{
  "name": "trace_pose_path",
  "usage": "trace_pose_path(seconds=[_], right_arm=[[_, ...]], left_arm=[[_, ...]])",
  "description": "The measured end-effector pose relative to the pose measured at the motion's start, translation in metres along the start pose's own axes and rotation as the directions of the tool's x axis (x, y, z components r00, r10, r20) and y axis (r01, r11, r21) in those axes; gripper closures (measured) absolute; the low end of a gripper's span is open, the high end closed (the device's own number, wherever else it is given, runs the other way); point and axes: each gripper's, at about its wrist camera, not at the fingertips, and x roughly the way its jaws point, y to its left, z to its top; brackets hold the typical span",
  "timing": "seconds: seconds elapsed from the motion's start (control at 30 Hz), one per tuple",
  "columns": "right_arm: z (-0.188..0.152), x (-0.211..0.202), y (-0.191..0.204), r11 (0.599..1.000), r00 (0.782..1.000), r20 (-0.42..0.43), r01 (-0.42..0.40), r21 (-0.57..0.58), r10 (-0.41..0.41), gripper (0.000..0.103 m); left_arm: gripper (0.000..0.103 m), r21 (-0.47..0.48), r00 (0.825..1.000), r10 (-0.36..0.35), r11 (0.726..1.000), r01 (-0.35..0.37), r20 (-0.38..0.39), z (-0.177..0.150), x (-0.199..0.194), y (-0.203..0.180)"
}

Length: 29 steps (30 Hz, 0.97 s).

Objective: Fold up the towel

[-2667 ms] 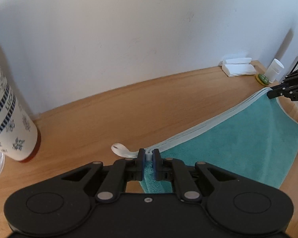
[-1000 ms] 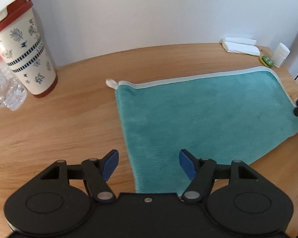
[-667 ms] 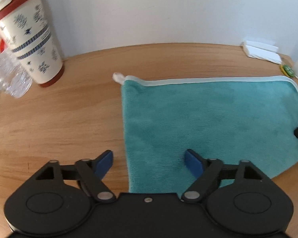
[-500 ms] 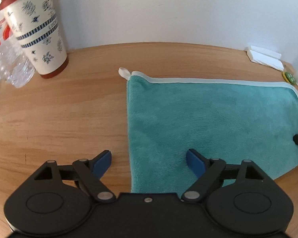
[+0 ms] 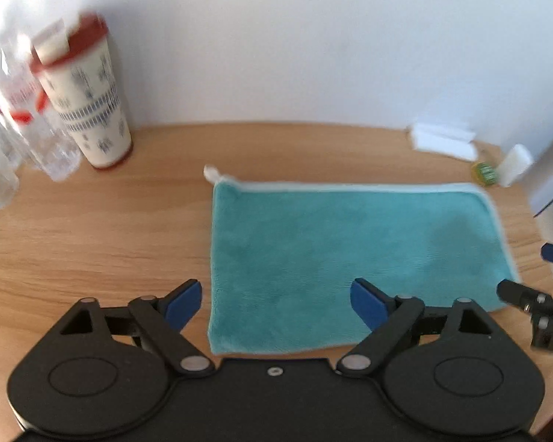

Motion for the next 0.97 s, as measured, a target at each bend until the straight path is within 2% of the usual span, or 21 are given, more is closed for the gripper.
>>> trace_pose_path(seconds=[0.1,0.17,0.3,0.47,0.53,0.63,0.73,0.97], right_arm=[[0.001,-0.033,0.006,0.999,0.999,0.019,0.05,0.008,-0.05,0.011],[-0.001,-0.05,0.004,0.998,0.998,0.022,0.052,0.046,-0.053,0.011],[-0.006,-0.074,-0.005,0.982,0.999,0.014,0.041,0.184,-0.045,0.01],[-0.011,-0.081,-0.015,0.968,0.992,-0.03,0.125,0.22,-0.121,0.01],[-0.012,-0.086,-0.03,0.949,0.994,-0.043,0.108,0.296,-0.1,0.01],[-0.012,-0.086,-0.04,0.932,0.995,-0.058,0.093,0.35,-0.077,0.01],[-0.015,-0.084,-0.04,0.929,0.993,-0.079,0.108,0.353,-0.085,0.01],[-0.023,-0.076,-0.036,0.934,0.991,-0.118,0.097,0.343,-0.059,0.01]], left_arm=[[0.0,0.012,0.999,0.037,0.999,-0.037,0.021,-0.001,-0.038,-0.012],[0.0,0.013,0.997,0.067,0.998,-0.067,0.024,-0.004,-0.057,-0.018],[0.001,0.024,0.995,0.101,0.995,-0.101,0.018,-0.015,-0.08,-0.029],[0.0,0.044,0.994,0.106,0.993,-0.106,-0.013,-0.029,-0.091,-0.038],[0.0,0.048,0.994,0.11,0.993,-0.109,-0.02,-0.031,-0.093,-0.04],[0.001,0.053,0.994,0.106,0.993,-0.104,-0.031,-0.033,-0.096,-0.042],[0.001,0.057,0.996,0.077,0.996,-0.074,-0.046,-0.034,-0.096,-0.046],[0.001,0.061,0.995,0.086,0.995,-0.083,-0.048,-0.037,-0.096,-0.051]])
